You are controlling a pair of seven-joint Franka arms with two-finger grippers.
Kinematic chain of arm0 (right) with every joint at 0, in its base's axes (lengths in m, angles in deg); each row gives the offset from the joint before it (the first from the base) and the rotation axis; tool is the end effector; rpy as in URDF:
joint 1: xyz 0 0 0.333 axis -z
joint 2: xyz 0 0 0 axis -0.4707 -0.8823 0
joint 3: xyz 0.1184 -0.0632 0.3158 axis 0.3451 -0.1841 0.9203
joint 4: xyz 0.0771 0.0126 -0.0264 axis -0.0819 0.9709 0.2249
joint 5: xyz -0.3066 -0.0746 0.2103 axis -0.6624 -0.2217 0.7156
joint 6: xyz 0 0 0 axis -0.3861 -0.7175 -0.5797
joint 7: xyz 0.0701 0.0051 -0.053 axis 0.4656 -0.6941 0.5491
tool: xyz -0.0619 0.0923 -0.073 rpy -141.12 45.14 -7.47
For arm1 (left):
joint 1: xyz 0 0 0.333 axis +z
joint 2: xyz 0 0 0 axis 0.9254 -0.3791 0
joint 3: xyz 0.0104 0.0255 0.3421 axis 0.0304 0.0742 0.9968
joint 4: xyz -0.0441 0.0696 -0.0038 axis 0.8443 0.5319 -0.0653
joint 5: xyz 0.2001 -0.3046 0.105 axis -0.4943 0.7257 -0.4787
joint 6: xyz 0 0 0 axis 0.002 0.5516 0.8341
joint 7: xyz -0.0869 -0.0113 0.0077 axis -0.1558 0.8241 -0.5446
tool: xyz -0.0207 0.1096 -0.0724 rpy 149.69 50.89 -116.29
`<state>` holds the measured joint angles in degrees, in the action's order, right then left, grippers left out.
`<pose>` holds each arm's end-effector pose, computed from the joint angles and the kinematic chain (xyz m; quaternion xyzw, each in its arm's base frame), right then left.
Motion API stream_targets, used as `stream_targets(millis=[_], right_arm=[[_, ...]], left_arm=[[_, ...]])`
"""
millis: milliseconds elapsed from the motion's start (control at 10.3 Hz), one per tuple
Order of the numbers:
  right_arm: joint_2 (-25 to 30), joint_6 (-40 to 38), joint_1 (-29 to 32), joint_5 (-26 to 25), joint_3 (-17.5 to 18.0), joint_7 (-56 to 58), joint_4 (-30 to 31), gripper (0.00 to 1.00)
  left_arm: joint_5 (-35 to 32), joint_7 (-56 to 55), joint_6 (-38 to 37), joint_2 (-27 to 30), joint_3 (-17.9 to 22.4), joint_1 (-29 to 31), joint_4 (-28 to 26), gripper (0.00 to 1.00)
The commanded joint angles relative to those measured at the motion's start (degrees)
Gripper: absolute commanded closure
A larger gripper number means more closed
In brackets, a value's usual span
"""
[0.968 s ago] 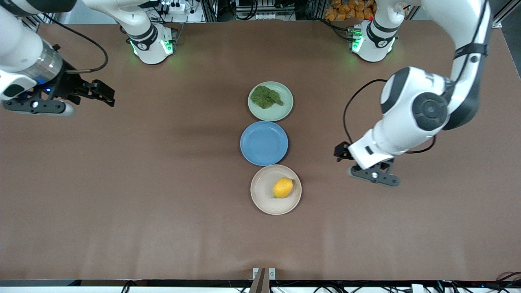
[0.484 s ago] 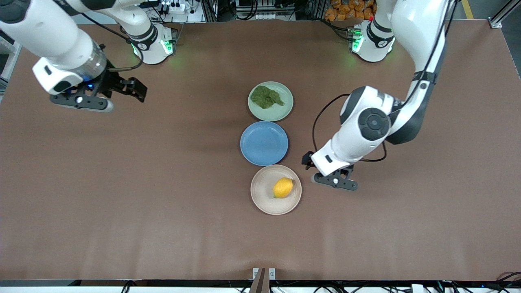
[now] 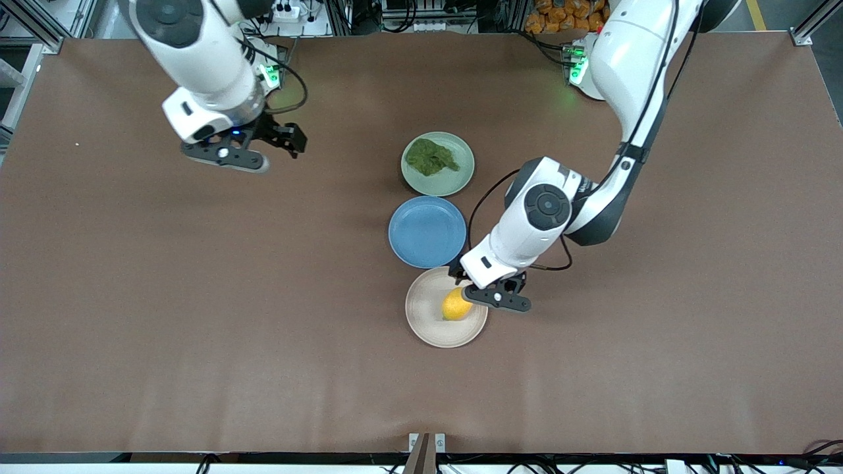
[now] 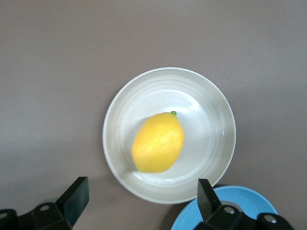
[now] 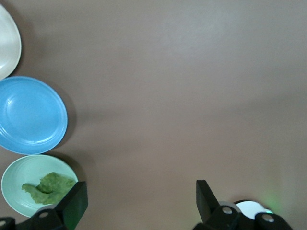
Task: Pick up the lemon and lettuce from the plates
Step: 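Lower the left gripper onto the lemon while the right gripper reaches the lettuce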
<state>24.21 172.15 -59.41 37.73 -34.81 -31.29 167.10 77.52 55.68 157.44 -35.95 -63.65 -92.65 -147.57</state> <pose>0.4448 0.2750 0.5243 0.9924 -0.1014 -0.0579 0.0399 0.6379 -0.4017 0.2953 0.9861 -0.1057 0.0767 0.1025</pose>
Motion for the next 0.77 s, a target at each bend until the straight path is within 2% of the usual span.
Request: stream_targets(millis=[0, 387, 677], right_arm=[[0.3, 5.6, -4.9, -0.3, -0.3, -6.6, 5.0, 0.00], [-9.2, 12.6, -15.0, -0.3, -0.3, -19.8, 5.0, 0.00], [-13.7, 19.1, -18.9, 0.4, -0.2, -29.0, 5.1, 0.00]], left_arm=[[0.5, -0.4, 3.8, -4.1, 1.0, -1.3, 2.4, 0.00], [0.4, -0.6, 9.8, -9.2, 1.4, -2.1, 4.6, 0.00], [0.4, -0.8, 11.2, -10.3, 2.5, -3.3, 4.6, 0.00]])
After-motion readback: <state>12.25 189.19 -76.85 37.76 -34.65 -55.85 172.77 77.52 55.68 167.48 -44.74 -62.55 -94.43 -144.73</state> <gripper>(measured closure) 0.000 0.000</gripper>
